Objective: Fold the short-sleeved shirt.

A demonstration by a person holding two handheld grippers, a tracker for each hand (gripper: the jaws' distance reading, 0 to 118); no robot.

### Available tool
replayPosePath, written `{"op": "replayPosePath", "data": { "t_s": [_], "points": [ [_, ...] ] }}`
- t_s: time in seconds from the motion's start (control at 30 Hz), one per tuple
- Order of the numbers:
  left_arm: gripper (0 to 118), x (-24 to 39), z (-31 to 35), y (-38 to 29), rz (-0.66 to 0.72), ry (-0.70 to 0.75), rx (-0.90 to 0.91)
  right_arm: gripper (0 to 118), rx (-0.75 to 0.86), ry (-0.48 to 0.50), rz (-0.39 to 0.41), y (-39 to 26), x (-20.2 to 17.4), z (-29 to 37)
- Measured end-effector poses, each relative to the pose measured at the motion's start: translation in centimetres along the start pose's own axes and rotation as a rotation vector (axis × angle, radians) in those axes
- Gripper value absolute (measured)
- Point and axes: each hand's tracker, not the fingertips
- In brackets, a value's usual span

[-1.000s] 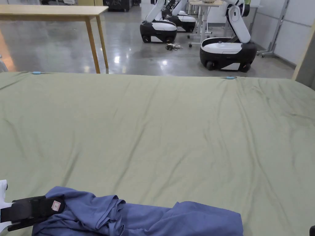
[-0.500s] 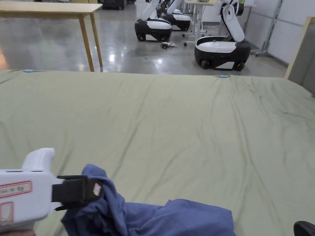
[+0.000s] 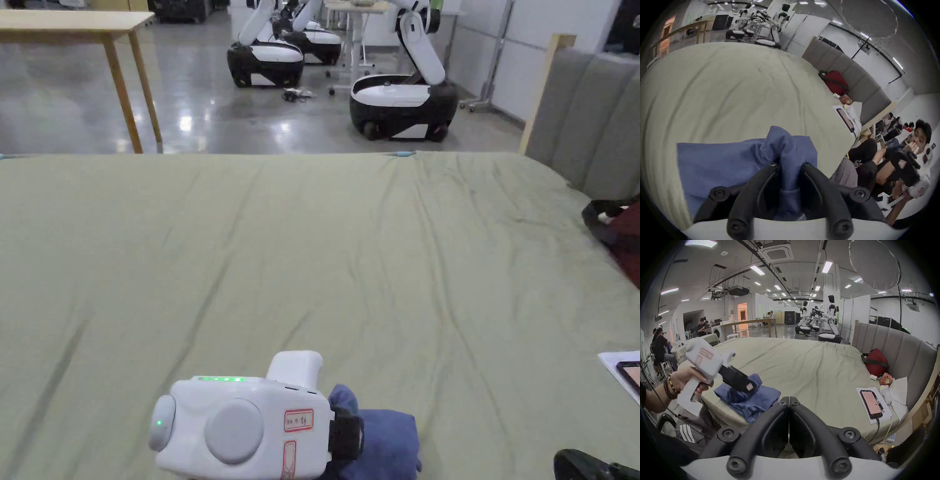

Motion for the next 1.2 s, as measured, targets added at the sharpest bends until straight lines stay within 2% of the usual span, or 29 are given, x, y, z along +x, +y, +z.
{"op": "replayPosePath", "data": {
  "t_s": [0.1, 0.13, 0.2, 0.23, 0.27, 0.3, 0.37, 0.47, 0.5, 0.53, 0.67, 0.73, 0.83, 1.0, 1.2],
  "points": [
    [17, 0.1, -1.2, -0.9, -0.005, -0.008, -0.031, 0, -0.003, -0.006, -0.006, -0.4, 0.4, 0.1],
    [25, 0.0, -1.2, -1.2, -0.022, -0.005, -0.03, 0, -0.004, -0.008, -0.008, -0.4, 0.5, 0.1],
    [85, -0.4, -0.8, -1.6, -0.019, -0.064, 0.02, 0, -0.006, -0.012, -0.011, -0.5, 0.6, 0.1],
    [109, -0.5, -0.7, -1.8, 0.004, -0.159, 0.037, 0, -0.008, -0.012, -0.013, -0.5, 0.7, 0.1],
    [118, -0.4, -0.7, -1.8, 0.011, -0.212, 0.018, 0, -0.008, -0.013, -0.012, -0.5, 0.7, 0.1],
    [118, -0.1, -0.7, -1.8, 0.022, -0.246, -0.011, 0, -0.01, -0.014, -0.012, -0.5, 0.7, 0.0],
    [118, 0.5, 0.0, -1.6, 0.012, -0.214, -0.02, 0, -0.013, -0.015, -0.011, -0.5, 0.7, 0.0],
    [113, 0.5, 2.4, -1.5, -0.039, -0.234, 0.045, 0, -0.012, -0.014, -0.01, -0.4, 0.6, 0.0],
    [107, 0.4, 3.6, -1.5, -0.046, -0.259, 0.086, 0, -0.012, -0.013, -0.009, -0.3, 0.6, 0.0],
    [95, 0.1, 4.7, -1.5, -0.05, -0.287, 0.125, 0, -0.011, -0.014, -0.007, -0.3, 0.5, 0.0],
    [5, -1.4, 7.7, -1.6, -0.034, -0.302, 0.245, 0, -0.012, -0.013, -0.005, -0.2, 0.5, -0.1],
    [0, -2.5, 7.8, -1.6, -0.048, -0.318, 0.24, 0, -0.012, -0.01, -0.003, -0.2, 0.3, -0.2],
    [0, -3.4, 6.1, -2.0, -0.074, -0.306, 0.216, 0, -0.01, -0.001, 0.0, -0.2, 0.1, -0.3],
    [0, -3.8, 0.6, -2.9, -0.078, -0.43, 0.102, 0, -0.008, 0.006, 0.007, 0.0, 0.0, -0.2],
    [0, -2.6, -5.3, -3.6, -0.066, -0.412, 0.013, 0, -0.006, -0.007, 0.007, 0.1, 0.2, 0.4]
  ]
}}
